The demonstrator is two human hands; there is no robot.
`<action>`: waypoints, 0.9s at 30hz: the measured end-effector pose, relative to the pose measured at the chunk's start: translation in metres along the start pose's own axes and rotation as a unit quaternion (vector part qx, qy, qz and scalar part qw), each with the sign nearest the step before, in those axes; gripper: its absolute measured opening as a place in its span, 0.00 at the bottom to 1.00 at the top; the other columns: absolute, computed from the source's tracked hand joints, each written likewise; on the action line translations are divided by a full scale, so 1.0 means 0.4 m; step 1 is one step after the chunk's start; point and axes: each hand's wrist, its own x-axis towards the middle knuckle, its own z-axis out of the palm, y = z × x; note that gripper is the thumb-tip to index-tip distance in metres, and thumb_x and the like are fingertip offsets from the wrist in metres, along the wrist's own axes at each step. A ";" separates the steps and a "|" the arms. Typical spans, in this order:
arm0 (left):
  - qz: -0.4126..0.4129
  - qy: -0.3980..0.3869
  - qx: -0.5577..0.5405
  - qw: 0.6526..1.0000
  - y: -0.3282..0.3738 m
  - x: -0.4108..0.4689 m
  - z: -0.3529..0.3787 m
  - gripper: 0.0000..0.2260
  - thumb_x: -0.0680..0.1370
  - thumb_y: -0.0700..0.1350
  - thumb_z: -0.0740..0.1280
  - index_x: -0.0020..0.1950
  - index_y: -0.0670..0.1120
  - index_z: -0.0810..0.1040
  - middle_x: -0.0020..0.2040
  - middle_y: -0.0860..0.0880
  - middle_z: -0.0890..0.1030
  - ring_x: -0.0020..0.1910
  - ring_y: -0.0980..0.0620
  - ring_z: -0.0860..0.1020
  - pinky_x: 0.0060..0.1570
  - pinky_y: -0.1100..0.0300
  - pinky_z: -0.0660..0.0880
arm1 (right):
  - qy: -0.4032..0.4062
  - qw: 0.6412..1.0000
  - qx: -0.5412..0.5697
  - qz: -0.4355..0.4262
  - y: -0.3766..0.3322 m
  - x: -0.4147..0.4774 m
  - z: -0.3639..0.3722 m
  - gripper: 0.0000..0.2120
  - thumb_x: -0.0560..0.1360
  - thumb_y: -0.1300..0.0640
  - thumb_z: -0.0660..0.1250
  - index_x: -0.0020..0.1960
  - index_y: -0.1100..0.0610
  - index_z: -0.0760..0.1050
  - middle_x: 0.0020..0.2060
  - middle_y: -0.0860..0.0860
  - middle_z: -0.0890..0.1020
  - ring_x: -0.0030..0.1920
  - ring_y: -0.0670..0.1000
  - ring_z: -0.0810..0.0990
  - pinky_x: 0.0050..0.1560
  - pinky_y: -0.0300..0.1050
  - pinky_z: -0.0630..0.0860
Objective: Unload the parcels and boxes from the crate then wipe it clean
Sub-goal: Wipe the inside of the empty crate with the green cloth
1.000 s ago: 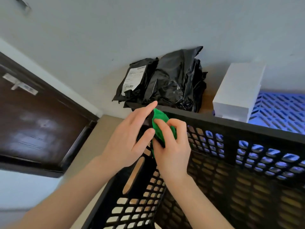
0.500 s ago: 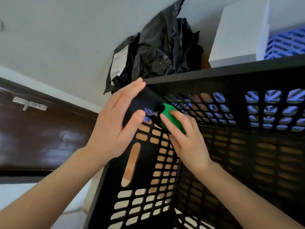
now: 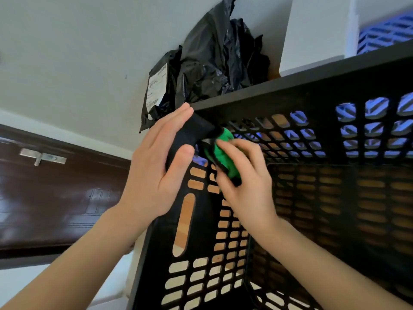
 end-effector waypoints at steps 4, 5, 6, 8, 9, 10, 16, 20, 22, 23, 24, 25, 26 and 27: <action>0.006 0.000 -0.005 1.000 -0.006 -0.001 0.000 0.23 0.83 0.52 0.51 0.75 0.44 0.66 0.72 0.51 0.71 0.70 0.56 0.69 0.68 0.62 0.66 | -0.010 0.994 -0.027 -0.105 -0.041 0.045 0.018 0.28 0.72 0.66 0.69 0.71 0.55 0.69 0.66 0.54 0.69 0.68 0.53 0.68 0.69 0.47 0.65; 0.006 0.000 -0.005 1.000 -0.006 0.000 0.000 0.23 0.83 0.52 0.51 0.75 0.44 0.66 0.72 0.51 0.71 0.70 0.56 0.69 0.68 0.62 0.65 | -0.021 0.992 -0.050 -0.110 -0.024 0.041 0.012 0.28 0.72 0.65 0.68 0.71 0.55 0.69 0.67 0.54 0.68 0.68 0.53 0.67 0.70 0.46 0.65; 0.006 0.001 -0.004 1.000 -0.006 0.000 0.000 0.23 0.83 0.52 0.51 0.75 0.44 0.66 0.72 0.51 0.70 0.71 0.56 0.68 0.68 0.63 0.65 | -0.037 0.991 -0.075 -0.105 0.000 0.031 0.003 0.28 0.72 0.65 0.67 0.71 0.55 0.68 0.67 0.54 0.68 0.68 0.54 0.67 0.71 0.45 0.64; 0.006 0.000 -0.004 1.000 -0.005 0.001 0.002 0.23 0.83 0.52 0.51 0.75 0.45 0.66 0.73 0.52 0.70 0.72 0.55 0.68 0.68 0.62 0.65 | -0.064 0.988 -0.125 -0.068 0.067 -0.006 -0.019 0.29 0.71 0.65 0.68 0.72 0.55 0.68 0.68 0.56 0.68 0.69 0.54 0.67 0.70 0.45 0.65; 0.006 0.001 -0.005 1.000 -0.005 0.000 0.002 0.23 0.82 0.51 0.52 0.75 0.45 0.66 0.73 0.52 0.70 0.72 0.55 0.67 0.69 0.61 0.65 | -0.075 0.986 -0.146 -0.040 0.102 -0.029 -0.029 0.30 0.71 0.66 0.69 0.72 0.56 0.68 0.67 0.57 0.69 0.68 0.55 0.68 0.69 0.47 0.67; 0.006 0.001 -0.006 1.000 -0.006 0.001 0.002 0.22 0.82 0.51 0.52 0.75 0.46 0.67 0.73 0.52 0.70 0.72 0.55 0.67 0.69 0.59 0.65 | -0.086 0.983 -0.163 -0.007 0.134 -0.053 -0.039 0.30 0.71 0.66 0.70 0.71 0.56 0.68 0.67 0.57 0.70 0.68 0.55 0.68 0.68 0.50 0.69; -0.001 0.003 -0.010 1.000 -0.003 0.003 0.001 0.22 0.82 0.50 0.52 0.75 0.46 0.67 0.73 0.52 0.70 0.72 0.54 0.68 0.69 0.57 0.66 | -0.066 0.981 -0.134 0.126 0.164 -0.099 -0.045 0.28 0.73 0.67 0.70 0.70 0.57 0.69 0.64 0.55 0.71 0.66 0.53 0.71 0.64 0.56 0.74; 0.000 0.002 -0.006 1.000 -0.004 0.001 0.000 0.22 0.82 0.51 0.52 0.75 0.46 0.66 0.73 0.52 0.70 0.69 0.54 0.71 0.67 0.61 0.66 | -0.027 0.998 -0.046 0.035 0.051 -0.032 -0.010 0.27 0.72 0.67 0.69 0.70 0.57 0.70 0.66 0.55 0.69 0.68 0.51 0.68 0.67 0.51 0.71; 0.002 0.000 -0.007 1.000 -0.005 0.001 -0.001 0.22 0.82 0.51 0.52 0.75 0.46 0.66 0.72 0.52 0.70 0.67 0.52 0.72 0.66 0.62 0.66 | -0.018 0.999 -0.021 -0.035 -0.009 0.009 0.007 0.28 0.72 0.67 0.69 0.71 0.57 0.70 0.66 0.56 0.69 0.68 0.52 0.67 0.68 0.49 0.69; 0.003 -0.001 -0.010 1.000 -0.005 0.002 -0.001 0.22 0.82 0.51 0.52 0.75 0.46 0.66 0.72 0.52 0.70 0.67 0.54 0.72 0.66 0.61 0.67 | -0.012 0.998 -0.021 -0.066 -0.030 0.028 0.015 0.28 0.72 0.67 0.69 0.71 0.56 0.70 0.65 0.56 0.69 0.68 0.53 0.68 0.68 0.47 0.68; 0.002 -0.001 -0.011 1.000 -0.006 0.002 -0.001 0.23 0.82 0.51 0.52 0.75 0.45 0.66 0.72 0.51 0.71 0.67 0.55 0.71 0.66 0.61 0.67 | -0.008 0.995 -0.026 -0.091 -0.043 0.041 0.019 0.28 0.72 0.67 0.68 0.70 0.56 0.70 0.65 0.57 0.69 0.67 0.54 0.68 0.68 0.46 0.67; 0.000 0.000 -0.011 1.000 -0.006 0.002 0.000 0.23 0.82 0.51 0.52 0.75 0.44 0.66 0.72 0.51 0.71 0.66 0.56 0.71 0.65 0.62 0.67 | -0.010 0.993 -0.036 -0.109 -0.045 0.047 0.020 0.27 0.72 0.67 0.67 0.71 0.56 0.70 0.65 0.57 0.69 0.67 0.55 0.68 0.68 0.46 0.66; -0.001 -0.001 -0.010 1.000 -0.006 0.002 0.000 0.23 0.82 0.51 0.52 0.75 0.44 0.66 0.71 0.52 0.71 0.66 0.56 0.72 0.65 0.62 0.67 | -0.019 0.991 -0.051 -0.120 -0.035 0.045 0.017 0.27 0.72 0.67 0.66 0.71 0.56 0.69 0.66 0.57 0.68 0.68 0.56 0.67 0.69 0.46 0.65; -0.002 -0.001 -0.007 1.000 -0.007 0.002 0.000 0.23 0.82 0.52 0.51 0.75 0.44 0.66 0.71 0.52 0.71 0.65 0.55 0.72 0.64 0.63 0.67 | -0.035 0.989 -0.071 -0.121 -0.014 0.035 0.010 0.28 0.72 0.67 0.66 0.72 0.56 0.68 0.66 0.57 0.67 0.68 0.56 0.67 0.70 0.46 0.64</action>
